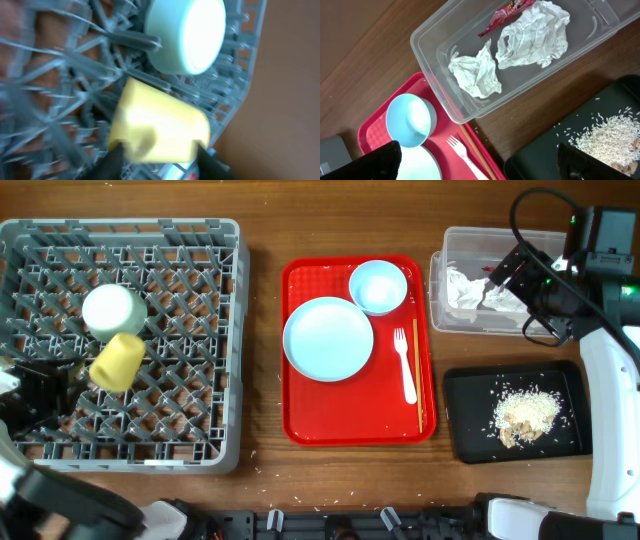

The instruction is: Sort waste into correct bins and load items into the dishwasher rack

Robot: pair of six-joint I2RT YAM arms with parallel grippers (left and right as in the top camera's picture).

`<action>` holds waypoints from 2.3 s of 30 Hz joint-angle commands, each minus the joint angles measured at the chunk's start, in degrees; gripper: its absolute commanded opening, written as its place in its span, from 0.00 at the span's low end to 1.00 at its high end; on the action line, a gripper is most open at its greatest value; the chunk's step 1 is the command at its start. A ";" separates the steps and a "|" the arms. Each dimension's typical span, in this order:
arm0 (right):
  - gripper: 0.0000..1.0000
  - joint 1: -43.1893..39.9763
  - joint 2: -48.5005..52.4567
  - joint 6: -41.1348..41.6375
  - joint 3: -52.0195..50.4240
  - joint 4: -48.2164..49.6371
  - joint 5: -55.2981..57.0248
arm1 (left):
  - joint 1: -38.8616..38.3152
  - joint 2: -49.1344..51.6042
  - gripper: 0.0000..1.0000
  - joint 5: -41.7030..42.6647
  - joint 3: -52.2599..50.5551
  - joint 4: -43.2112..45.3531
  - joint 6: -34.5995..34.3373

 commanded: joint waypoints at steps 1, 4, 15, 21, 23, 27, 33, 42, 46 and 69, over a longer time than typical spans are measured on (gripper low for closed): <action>1.00 -0.07 0.28 0.79 0.76 0.15 0.94 | 0.31 -9.40 0.96 -8.41 0.28 -0.76 -3.04; 1.00 -0.07 0.28 0.79 0.76 0.15 0.94 | -2.25 -16.15 0.50 -8.41 0.28 -0.94 -3.04; 1.00 -0.07 0.28 0.79 0.76 0.15 0.94 | -33.83 -4.92 0.04 -38.77 0.28 10.69 -10.80; 1.00 -0.07 0.28 0.79 0.76 0.15 0.94 | -33.38 -1.60 0.04 -43.25 0.28 9.31 -12.24; 1.00 -0.07 0.28 0.81 0.76 0.15 0.94 | -33.38 -1.79 0.04 -46.01 0.28 7.56 -13.68; 1.00 -0.07 0.28 0.79 0.76 0.15 0.94 | -33.38 -4.87 0.04 -49.59 0.28 4.63 -16.37; 1.00 -0.07 0.28 0.79 0.76 0.15 0.94 | -33.38 -12.28 0.04 -55.78 0.28 0.83 -19.32; 1.00 -0.07 0.28 0.79 0.74 0.39 0.94 | -33.40 -6.73 0.04 -44.54 0.26 7.04 -15.63; 1.00 -0.07 0.28 0.79 0.76 0.39 0.94 | -33.38 -3.21 0.04 -45.35 0.28 6.56 -16.31; 1.00 -0.07 0.28 0.79 0.74 0.39 0.94 | -27.63 -12.11 0.04 -37.79 0.35 4.42 -12.72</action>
